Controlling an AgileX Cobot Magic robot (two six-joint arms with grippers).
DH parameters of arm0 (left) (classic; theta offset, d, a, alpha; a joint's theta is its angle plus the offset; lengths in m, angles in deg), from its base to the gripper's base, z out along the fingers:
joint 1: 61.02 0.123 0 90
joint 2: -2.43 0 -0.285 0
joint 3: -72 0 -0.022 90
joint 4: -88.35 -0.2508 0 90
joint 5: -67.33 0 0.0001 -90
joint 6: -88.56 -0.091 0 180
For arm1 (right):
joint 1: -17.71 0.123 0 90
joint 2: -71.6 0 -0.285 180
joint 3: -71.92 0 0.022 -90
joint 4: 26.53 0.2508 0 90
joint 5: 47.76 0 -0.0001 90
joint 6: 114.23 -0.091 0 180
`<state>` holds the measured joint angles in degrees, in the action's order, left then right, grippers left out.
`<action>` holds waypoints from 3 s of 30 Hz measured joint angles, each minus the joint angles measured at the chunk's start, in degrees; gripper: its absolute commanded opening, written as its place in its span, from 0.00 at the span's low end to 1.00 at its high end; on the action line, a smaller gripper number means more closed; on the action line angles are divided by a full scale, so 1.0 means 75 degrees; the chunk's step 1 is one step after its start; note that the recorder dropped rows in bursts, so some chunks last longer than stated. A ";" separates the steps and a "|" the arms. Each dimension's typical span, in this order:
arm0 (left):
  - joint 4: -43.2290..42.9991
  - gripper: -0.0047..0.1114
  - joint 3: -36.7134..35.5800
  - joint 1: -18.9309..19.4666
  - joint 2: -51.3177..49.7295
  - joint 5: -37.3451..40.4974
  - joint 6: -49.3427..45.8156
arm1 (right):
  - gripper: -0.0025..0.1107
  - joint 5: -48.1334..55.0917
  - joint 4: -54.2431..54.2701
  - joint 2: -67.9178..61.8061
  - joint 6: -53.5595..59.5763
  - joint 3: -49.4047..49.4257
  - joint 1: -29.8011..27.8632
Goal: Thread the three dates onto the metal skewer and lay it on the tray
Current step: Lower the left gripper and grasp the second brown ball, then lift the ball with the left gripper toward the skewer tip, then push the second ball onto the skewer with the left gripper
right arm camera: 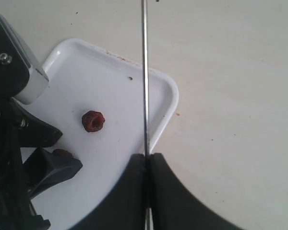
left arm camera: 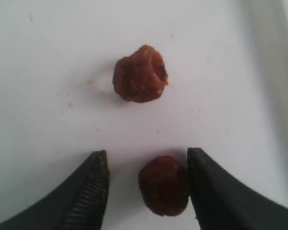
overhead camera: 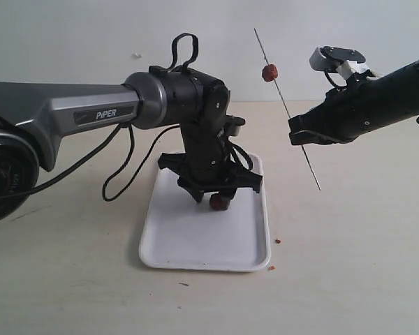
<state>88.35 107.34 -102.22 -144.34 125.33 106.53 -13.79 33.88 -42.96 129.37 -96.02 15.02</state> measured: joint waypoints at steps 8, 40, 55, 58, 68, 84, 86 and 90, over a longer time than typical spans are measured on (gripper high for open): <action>0.0000 0.22 0.0022 0.0000 0.0000 0.0327 -0.0055 | 0.02 0.0000 0.0015 0.0000 0.0000 0.0000 0.0000; 0.4746 0.22 0.0035 0.2746 0.2226 0.1600 -0.3573 | 0.02 0.2552 -0.1591 0.0000 0.2656 0.0000 0.0000; 0.5701 0.22 0.0035 0.3440 0.2226 0.1610 -0.3695 | 0.02 0.2694 -0.1603 0.0000 0.3376 0.0000 0.0000; 0.5803 0.22 0.0035 0.3440 0.2226 0.1610 -0.3695 | 0.02 0.2621 -0.1627 -0.0107 0.3376 0.0000 0.0000; 0.5952 0.22 0.0035 0.3440 0.2226 0.1610 -0.3632 | 0.02 0.2579 -0.0688 -0.0392 0.4374 0.0000 0.0000; 0.6099 0.22 0.0035 0.3440 0.2226 0.1610 -0.3632 | 0.02 0.2636 -0.0716 -0.0392 0.4408 0.0000 0.0000; 0.6099 0.22 0.0035 0.3440 0.2226 0.1610 -0.3632 | 0.02 0.2636 -0.0728 -0.0392 0.4408 0.0000 0.0000; 0.6099 0.22 0.0035 0.3440 0.2226 0.1610 -0.3632 | 0.02 0.2636 -0.0728 -0.0392 0.4390 0.0000 0.0000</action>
<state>134.10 107.60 -76.42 -127.65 137.40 79.29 5.97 28.42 -45.90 162.29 -96.02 15.02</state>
